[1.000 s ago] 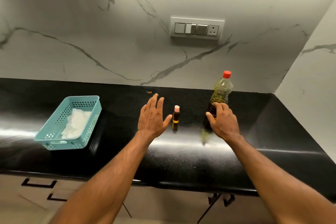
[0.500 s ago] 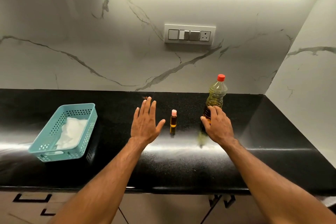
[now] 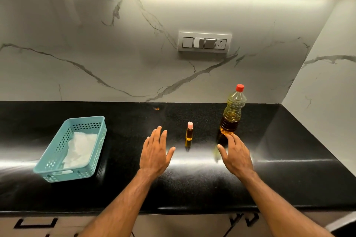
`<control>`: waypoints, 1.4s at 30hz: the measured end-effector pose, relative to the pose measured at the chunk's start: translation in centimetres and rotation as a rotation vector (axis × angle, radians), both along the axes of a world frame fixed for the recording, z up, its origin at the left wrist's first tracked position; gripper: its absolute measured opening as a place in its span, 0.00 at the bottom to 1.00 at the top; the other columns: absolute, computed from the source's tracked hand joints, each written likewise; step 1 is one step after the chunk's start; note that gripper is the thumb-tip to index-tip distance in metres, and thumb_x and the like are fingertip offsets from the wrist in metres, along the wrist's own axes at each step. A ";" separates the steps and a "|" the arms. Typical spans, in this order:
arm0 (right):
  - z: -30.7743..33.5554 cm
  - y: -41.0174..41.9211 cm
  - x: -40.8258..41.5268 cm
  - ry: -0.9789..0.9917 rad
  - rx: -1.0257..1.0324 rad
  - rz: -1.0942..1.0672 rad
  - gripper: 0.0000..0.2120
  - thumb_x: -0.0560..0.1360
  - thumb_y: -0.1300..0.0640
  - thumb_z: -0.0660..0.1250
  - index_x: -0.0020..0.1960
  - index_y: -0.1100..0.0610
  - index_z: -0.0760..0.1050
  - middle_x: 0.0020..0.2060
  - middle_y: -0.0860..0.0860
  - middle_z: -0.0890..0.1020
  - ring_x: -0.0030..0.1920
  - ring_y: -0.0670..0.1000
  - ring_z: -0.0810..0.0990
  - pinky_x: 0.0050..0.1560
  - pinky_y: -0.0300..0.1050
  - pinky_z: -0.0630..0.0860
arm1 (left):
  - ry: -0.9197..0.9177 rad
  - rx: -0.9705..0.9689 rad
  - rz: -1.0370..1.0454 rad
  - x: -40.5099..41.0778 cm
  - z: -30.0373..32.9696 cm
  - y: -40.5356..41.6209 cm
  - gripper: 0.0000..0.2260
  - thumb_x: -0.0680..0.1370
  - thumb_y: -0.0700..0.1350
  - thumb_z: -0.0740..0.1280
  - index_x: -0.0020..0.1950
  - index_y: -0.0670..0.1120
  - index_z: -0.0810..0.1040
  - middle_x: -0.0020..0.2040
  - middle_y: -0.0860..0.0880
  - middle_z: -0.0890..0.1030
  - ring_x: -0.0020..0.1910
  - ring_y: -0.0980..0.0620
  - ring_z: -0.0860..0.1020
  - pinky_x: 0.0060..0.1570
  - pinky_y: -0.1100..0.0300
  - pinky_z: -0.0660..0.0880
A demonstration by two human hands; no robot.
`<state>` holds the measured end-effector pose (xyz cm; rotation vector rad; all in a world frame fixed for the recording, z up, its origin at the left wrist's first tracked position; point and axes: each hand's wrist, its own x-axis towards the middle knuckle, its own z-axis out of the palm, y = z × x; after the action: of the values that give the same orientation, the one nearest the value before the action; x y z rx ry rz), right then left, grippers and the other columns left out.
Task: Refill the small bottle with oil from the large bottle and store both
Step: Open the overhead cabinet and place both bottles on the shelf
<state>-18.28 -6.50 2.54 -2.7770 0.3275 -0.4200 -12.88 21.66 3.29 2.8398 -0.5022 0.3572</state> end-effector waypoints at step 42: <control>38.7 -12.2 10.1 -0.821 1.900 0.286 0.18 0.80 0.48 0.62 0.60 0.62 0.67 0.49 0.61 0.77 0.45 0.56 0.79 0.47 0.46 0.78 | 0.484 -1.976 -0.435 8.9 37.1 -23.4 0.10 0.81 0.49 0.63 0.50 0.42 0.76 0.55 0.42 0.80 0.53 0.48 0.81 0.48 0.59 0.80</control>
<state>-8.14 -18.72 41.20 -0.6791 0.0105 -0.6106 -3.97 -1.71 40.43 0.8003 -0.2848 -0.0283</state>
